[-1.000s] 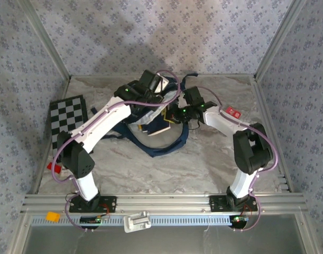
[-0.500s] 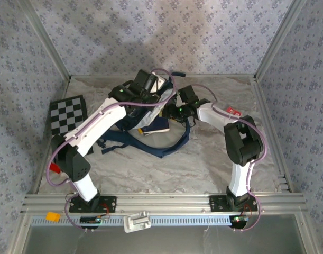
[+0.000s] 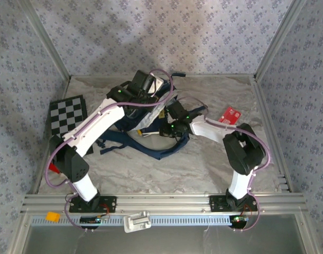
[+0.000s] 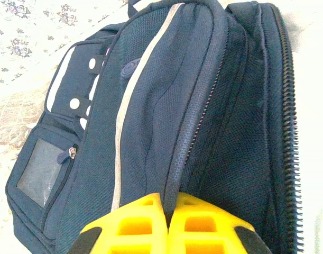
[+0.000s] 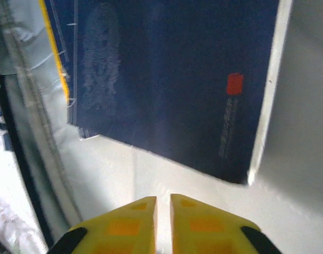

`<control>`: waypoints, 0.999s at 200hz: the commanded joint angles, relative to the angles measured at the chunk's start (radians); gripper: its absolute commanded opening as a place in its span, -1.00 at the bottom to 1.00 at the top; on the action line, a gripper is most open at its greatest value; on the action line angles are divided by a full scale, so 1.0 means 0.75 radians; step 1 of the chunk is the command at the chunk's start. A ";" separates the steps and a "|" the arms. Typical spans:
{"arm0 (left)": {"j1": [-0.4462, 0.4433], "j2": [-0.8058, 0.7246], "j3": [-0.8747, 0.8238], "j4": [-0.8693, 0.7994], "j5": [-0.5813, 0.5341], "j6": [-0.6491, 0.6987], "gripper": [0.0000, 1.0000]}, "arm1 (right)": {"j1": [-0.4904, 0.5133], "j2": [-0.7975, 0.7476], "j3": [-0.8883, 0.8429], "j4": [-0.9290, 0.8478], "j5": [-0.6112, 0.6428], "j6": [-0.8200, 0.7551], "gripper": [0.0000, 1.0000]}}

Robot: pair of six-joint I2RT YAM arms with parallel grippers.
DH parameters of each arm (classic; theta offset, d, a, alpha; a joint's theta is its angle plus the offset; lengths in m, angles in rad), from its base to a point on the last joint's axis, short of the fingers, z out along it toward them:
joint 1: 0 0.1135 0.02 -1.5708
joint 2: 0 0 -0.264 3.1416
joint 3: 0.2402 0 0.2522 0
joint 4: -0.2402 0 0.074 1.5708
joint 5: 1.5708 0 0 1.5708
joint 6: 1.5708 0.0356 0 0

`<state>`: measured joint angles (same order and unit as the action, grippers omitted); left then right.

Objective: Pack the student bag

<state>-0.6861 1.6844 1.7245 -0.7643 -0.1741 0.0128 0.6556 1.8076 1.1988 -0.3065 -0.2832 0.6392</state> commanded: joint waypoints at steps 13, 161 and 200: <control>0.001 -0.090 0.035 0.105 0.063 -0.035 -1.00 | -0.033 0.116 0.152 0.126 0.162 -0.067 -0.87; 0.038 -0.133 -0.314 0.241 0.390 -0.389 -0.23 | -0.017 -0.650 -0.289 -0.218 0.331 -0.131 -0.37; 0.223 -0.364 -0.598 0.341 0.460 -0.620 0.21 | 0.018 -0.688 -0.253 -0.337 0.306 -0.100 -0.31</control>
<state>-0.6029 1.5410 1.3510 -0.5808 0.1223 -0.3092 0.6449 1.2819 1.0042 -0.4507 -0.0628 0.5377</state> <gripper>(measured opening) 0.580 0.335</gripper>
